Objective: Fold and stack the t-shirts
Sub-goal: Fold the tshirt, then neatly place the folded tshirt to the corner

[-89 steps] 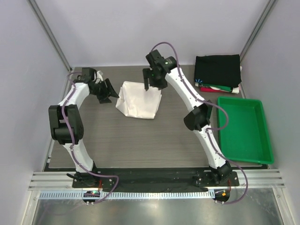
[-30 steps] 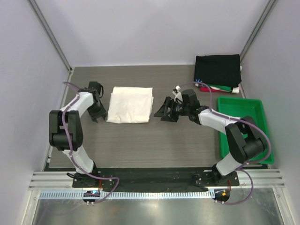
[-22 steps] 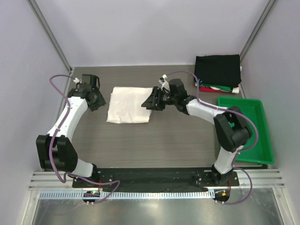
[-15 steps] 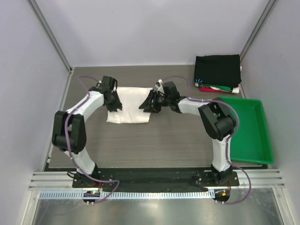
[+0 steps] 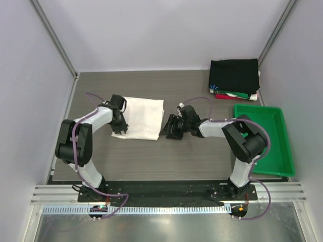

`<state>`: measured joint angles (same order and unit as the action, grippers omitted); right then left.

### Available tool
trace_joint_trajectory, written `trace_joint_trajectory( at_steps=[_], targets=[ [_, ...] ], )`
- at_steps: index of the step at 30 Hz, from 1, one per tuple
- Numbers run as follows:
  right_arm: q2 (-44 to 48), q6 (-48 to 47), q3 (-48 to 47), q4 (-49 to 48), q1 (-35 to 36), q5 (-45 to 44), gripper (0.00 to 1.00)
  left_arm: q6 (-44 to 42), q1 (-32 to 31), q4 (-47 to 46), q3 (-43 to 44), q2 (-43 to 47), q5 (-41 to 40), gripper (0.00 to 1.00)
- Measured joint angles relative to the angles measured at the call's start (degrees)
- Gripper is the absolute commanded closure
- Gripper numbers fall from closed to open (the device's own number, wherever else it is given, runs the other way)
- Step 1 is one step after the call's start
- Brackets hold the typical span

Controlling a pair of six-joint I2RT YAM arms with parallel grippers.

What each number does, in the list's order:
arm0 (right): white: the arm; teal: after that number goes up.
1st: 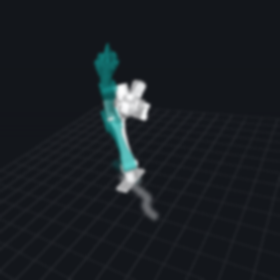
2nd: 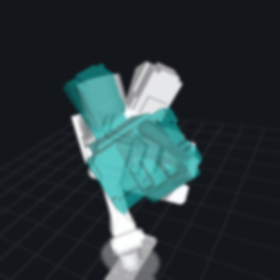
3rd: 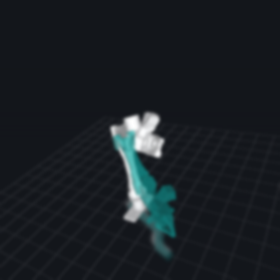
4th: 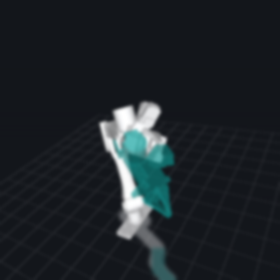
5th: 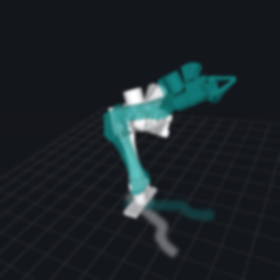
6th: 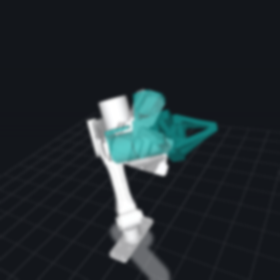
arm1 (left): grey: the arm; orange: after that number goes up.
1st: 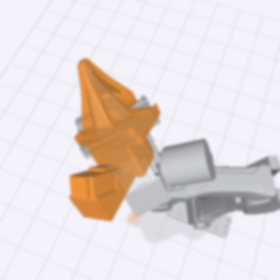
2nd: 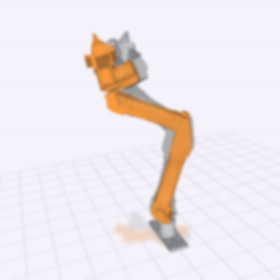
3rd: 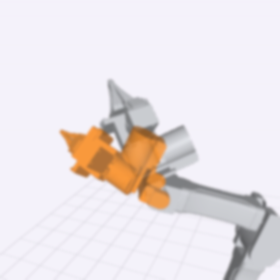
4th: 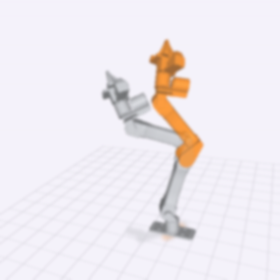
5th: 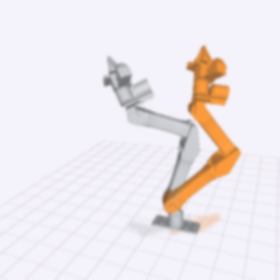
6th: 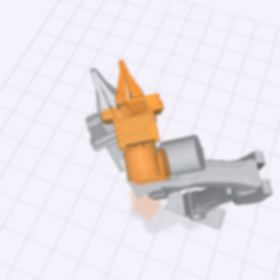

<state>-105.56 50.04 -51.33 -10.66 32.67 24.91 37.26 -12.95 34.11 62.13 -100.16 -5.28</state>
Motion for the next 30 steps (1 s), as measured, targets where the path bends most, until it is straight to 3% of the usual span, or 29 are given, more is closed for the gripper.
trace_joint_trajectory(
  at_steps=[2, 3, 5, 11, 16, 23, 30],
  targets=[
    [2.91, -0.44, 1.84, 1.79, 0.94, -1.49, 0.31, -0.31, -0.7, 1.9, -1.6, 2.23, -1.27, 0.6],
    [4.76, -0.83, 2.69, 3.28, 1.18, -2.82, 0.22, -0.85, -1.27, 4.42, -1.75, 3.5, -2.08, 0.56],
    [8.96, -2.1, 4.33, 6.51, 1.6, -4.35, 0.17, -1.84, -2.86, 9.66, -0.59, 6.29, -3.23, 0.45],
    [16.28, -4.68, 3.91, 9.42, -2.45, -4.28, 0.1, -7.37, -5.79, 18.6, 8.04, 19.74, -4.92, 0.39],
    [8.17, -5.38, -2.67, 8.92, -5.97, -2.8, 0.12, -10.29, -5.64, 19.96, 6.71, 30.62, -9.07, 0.41],
    [-8.11, -5.05, -17.59, 9.86, -7.06, -1.86, 0.16, -9.84, -5.64, 20.74, -2.84, 40.68, -14.38, 0.42],
    [-15.67, -4.9, -29.2, 13.09, -5.9, -3.82, 0.2, -9.14, -5.64, 20.55, -6.01, 51.12, -16.85, 0.4]
  ],
)
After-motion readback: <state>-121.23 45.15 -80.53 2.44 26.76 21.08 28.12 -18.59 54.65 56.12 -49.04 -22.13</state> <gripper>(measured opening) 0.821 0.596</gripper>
